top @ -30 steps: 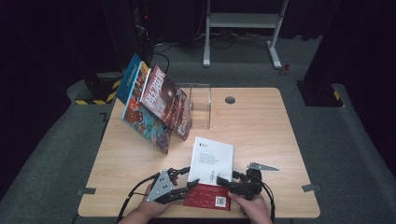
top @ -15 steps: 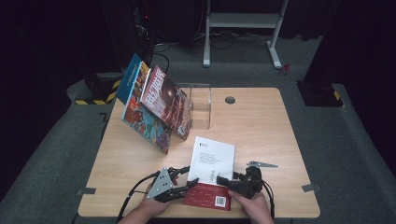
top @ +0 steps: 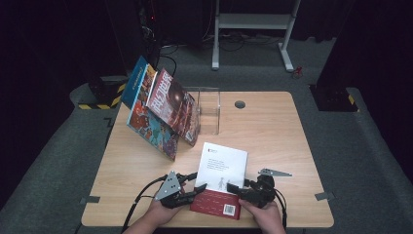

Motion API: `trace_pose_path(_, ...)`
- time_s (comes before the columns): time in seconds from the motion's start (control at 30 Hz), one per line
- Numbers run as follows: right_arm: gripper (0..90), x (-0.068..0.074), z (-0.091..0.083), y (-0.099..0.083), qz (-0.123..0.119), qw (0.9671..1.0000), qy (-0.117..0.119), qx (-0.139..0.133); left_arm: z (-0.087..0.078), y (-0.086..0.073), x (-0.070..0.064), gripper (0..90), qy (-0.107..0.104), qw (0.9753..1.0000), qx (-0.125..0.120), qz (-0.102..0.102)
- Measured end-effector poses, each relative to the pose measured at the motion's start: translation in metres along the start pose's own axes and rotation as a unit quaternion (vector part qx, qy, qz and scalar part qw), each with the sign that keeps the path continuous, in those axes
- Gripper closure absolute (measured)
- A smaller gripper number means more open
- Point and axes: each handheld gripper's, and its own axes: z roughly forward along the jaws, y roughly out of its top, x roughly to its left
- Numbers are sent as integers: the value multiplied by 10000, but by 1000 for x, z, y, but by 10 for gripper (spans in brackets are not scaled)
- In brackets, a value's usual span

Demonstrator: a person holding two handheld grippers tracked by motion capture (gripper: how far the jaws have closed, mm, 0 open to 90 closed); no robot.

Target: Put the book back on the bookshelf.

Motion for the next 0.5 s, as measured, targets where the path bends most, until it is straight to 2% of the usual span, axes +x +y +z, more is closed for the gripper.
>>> trace_pose_path(0.13,223,1,0,0,-56,10000,-48,-15,1,0,1,525,24,9999,82,-115)
trace_pose_path(0.2,231,3,0,1,-164,9998,-116,-41,3,-1,2,525,58,9996,173,-227)
trace_pose_path(0.43,250,5,-1,1,-258,9994,-204,-61,5,-3,2,523,126,9981,309,-514)
trace_pose_path(0.5,251,5,-1,1,-281,9993,-219,-62,5,-3,2,523,135,9980,317,-529)
